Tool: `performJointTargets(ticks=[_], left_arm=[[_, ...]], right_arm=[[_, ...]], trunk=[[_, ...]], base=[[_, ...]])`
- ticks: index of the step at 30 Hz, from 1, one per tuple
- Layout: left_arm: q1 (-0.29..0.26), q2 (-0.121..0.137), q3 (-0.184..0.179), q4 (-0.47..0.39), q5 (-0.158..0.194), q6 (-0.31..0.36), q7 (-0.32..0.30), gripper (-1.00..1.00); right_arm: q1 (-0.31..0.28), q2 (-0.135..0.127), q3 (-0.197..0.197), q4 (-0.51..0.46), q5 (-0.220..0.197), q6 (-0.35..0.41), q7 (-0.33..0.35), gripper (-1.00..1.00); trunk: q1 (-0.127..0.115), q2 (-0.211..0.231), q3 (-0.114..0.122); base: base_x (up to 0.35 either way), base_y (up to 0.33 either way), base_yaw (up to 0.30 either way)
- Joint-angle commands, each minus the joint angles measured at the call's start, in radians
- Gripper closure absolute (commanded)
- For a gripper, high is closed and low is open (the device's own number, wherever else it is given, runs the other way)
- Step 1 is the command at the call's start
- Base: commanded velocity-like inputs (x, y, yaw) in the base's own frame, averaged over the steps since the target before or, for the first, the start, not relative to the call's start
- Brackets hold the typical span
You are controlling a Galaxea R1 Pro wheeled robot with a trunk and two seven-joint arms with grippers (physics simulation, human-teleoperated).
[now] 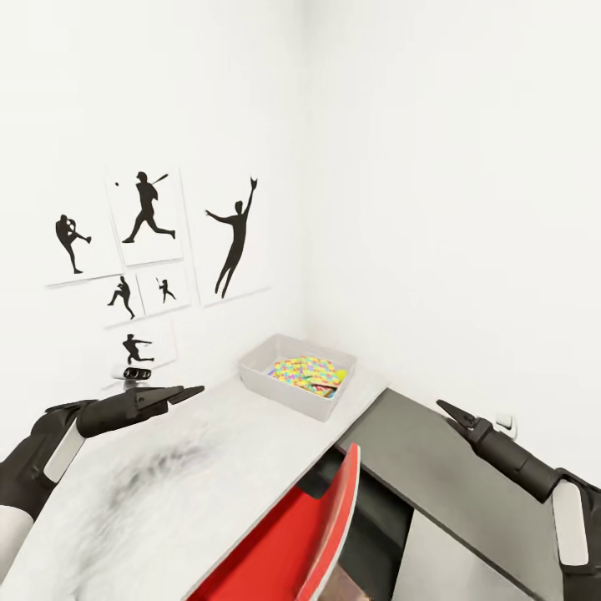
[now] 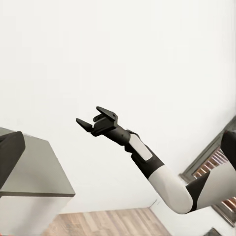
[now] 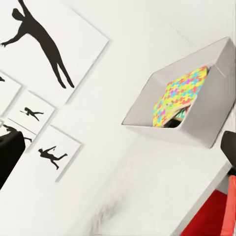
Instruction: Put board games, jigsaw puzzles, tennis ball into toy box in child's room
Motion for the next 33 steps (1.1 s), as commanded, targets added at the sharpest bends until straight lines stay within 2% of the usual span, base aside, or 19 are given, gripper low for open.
performJointTargets(ticks=[1, 18, 33], left_arm=[[0.000, 0.001, -0.002, 0.000, 0.002, 0.011, -0.003, -1.00], [0.000, 0.004, 0.000, 0.000, 0.002, 0.011, -0.003, -1.00], [0.000, 0.005, 0.000, 0.001, 0.002, 0.011, -0.003, -1.00]], right_arm=[[-0.001, 0.000, -0.001, 0.001, 0.000, 0.004, 0.002, -1.00], [-0.001, -0.003, -0.003, 0.002, -0.001, 0.003, 0.003, -1.00], [-0.001, -0.006, -0.004, 0.003, 0.000, 0.002, 0.002, -1.00]], trunk=[[0.000, -0.001, 0.001], [0.000, -0.001, 0.018], [0.000, -0.001, 0.034]], base=[[-0.334, 0.004, -0.228], [-0.334, 0.004, -0.228], [-0.248, 0.154, -0.228]])
